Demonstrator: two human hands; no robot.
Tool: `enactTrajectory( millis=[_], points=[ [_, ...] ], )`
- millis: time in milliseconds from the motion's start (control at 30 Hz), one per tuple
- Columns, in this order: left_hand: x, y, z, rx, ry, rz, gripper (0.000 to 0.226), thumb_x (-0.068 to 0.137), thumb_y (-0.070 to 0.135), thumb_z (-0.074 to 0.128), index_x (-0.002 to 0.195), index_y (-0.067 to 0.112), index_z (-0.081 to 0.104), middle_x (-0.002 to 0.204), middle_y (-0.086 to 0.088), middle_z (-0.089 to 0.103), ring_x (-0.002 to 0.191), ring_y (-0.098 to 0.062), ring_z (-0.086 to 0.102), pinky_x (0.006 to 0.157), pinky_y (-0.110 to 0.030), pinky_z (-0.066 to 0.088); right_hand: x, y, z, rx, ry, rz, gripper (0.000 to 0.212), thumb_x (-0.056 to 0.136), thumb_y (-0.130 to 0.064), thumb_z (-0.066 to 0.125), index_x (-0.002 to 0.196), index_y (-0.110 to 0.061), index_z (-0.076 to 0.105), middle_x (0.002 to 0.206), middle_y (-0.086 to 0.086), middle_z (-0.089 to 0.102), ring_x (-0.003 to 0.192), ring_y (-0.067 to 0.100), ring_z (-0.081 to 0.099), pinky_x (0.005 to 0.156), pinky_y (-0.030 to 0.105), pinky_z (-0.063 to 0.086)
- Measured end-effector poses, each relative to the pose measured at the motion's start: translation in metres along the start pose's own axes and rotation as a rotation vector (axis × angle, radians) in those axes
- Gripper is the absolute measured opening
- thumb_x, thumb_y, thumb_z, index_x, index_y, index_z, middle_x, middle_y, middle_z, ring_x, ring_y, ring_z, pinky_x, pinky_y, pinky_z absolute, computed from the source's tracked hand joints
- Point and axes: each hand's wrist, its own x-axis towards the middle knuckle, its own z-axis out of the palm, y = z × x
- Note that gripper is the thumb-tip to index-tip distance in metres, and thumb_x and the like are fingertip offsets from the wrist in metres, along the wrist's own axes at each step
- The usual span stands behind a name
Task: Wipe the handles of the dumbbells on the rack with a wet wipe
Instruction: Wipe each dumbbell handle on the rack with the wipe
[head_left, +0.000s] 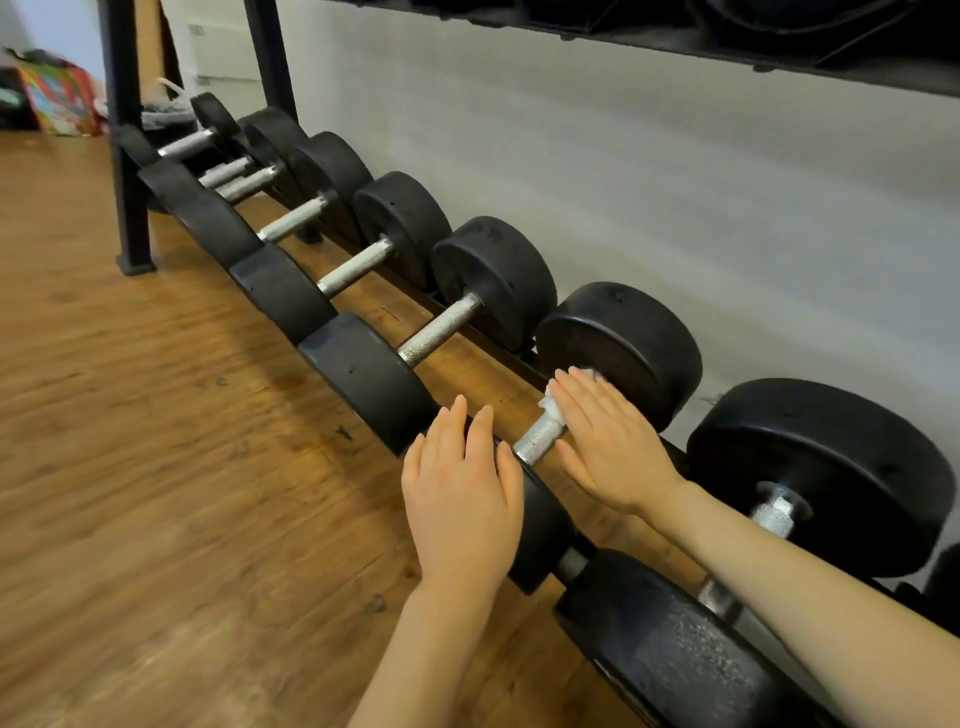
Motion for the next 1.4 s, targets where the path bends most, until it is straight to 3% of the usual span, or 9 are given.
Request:
enactTrajectory(
  millis=[100, 300, 567, 733, 900, 1167, 1267, 1400],
  points=[
    [0.000, -0.001, 0.002, -0.005, -0.008, -0.013, 0.033, 0.095, 0.025, 0.056, 0.125, 0.013, 0.066, 0.133, -0.010, 0.062, 0.126, -0.027, 0.057, 0.106, -0.049, 0.041, 0.001, -0.002, 0.000, -0.005, -0.019, 0.007, 0.061, 0.094, -0.036, 0.036, 0.143, -0.001, 0.042, 0.145, 0.016, 0.046, 0.139, 0.028, 0.037, 0.117, 0.042, 0.028],
    [0.002, 0.002, 0.000, 0.016, 0.033, -0.008, 0.051, 0.094, 0.036, 0.030, 0.120, 0.015, 0.069, 0.130, -0.008, 0.064, 0.123, -0.025, 0.059, 0.105, -0.046, 0.041, 0.004, 0.008, -0.006, -0.081, -0.048, -0.074, 0.065, 0.095, -0.049, 0.036, 0.141, -0.003, 0.045, 0.142, 0.015, 0.050, 0.136, 0.028, 0.042, 0.116, 0.039, 0.025],
    [0.001, 0.001, 0.001, -0.023, 0.077, -0.010, 0.049, 0.093, 0.036, 0.032, 0.118, 0.014, 0.069, 0.128, -0.007, 0.065, 0.120, -0.025, 0.060, 0.103, -0.045, 0.041, 0.012, 0.002, -0.014, -0.136, -0.113, -0.160, 0.073, 0.093, -0.065, 0.033, 0.132, -0.007, 0.052, 0.131, 0.010, 0.056, 0.127, 0.025, 0.048, 0.116, 0.038, 0.024],
    [0.001, 0.000, 0.002, -0.033, 0.087, -0.008, 0.048, 0.093, 0.036, 0.034, 0.117, 0.015, 0.070, 0.128, -0.007, 0.065, 0.118, -0.025, 0.061, 0.101, -0.045, 0.043, 0.012, 0.003, -0.013, -0.148, -0.137, -0.066, 0.083, 0.091, -0.071, 0.031, 0.135, -0.004, 0.050, 0.134, 0.011, 0.055, 0.129, 0.025, 0.047, 0.118, 0.035, 0.016],
    [0.001, 0.000, 0.004, -0.036, 0.083, -0.016, 0.048, 0.093, 0.036, 0.034, 0.118, 0.015, 0.070, 0.128, -0.007, 0.065, 0.119, -0.025, 0.060, 0.101, -0.046, 0.043, 0.014, 0.006, -0.014, -0.185, -0.104, -0.064, 0.081, 0.091, -0.071, 0.032, 0.129, -0.004, 0.056, 0.129, 0.012, 0.059, 0.124, 0.026, 0.052, 0.115, 0.037, 0.022],
    [0.002, 0.000, 0.004, -0.050, 0.073, -0.024, 0.048, 0.093, 0.037, 0.034, 0.118, 0.016, 0.070, 0.128, -0.006, 0.065, 0.119, -0.025, 0.060, 0.102, -0.045, 0.042, 0.008, -0.013, -0.008, -0.049, -0.030, 0.142, 0.081, 0.096, -0.067, 0.016, 0.138, -0.007, 0.050, 0.143, 0.011, 0.050, 0.136, 0.024, 0.043, 0.116, 0.035, 0.021],
    [0.002, 0.000, 0.004, -0.065, 0.074, -0.033, 0.049, 0.092, 0.037, 0.034, 0.117, 0.016, 0.070, 0.128, -0.006, 0.065, 0.120, -0.025, 0.060, 0.102, -0.047, 0.042, 0.007, -0.023, 0.000, 0.009, -0.001, 0.245, 0.079, 0.095, -0.064, 0.021, 0.142, -0.005, 0.045, 0.146, 0.012, 0.047, 0.138, 0.025, 0.039, 0.116, 0.038, 0.025],
    [0.001, 0.000, 0.004, -0.060, 0.065, -0.029, 0.049, 0.092, 0.037, 0.033, 0.117, 0.016, 0.069, 0.128, -0.006, 0.065, 0.120, -0.025, 0.060, 0.102, -0.047, 0.042, 0.003, -0.029, 0.002, 0.005, 0.011, 0.169, 0.071, 0.097, -0.059, 0.025, 0.137, -0.007, 0.050, 0.140, 0.010, 0.053, 0.135, 0.024, 0.043, 0.114, 0.042, 0.031]
  ],
)
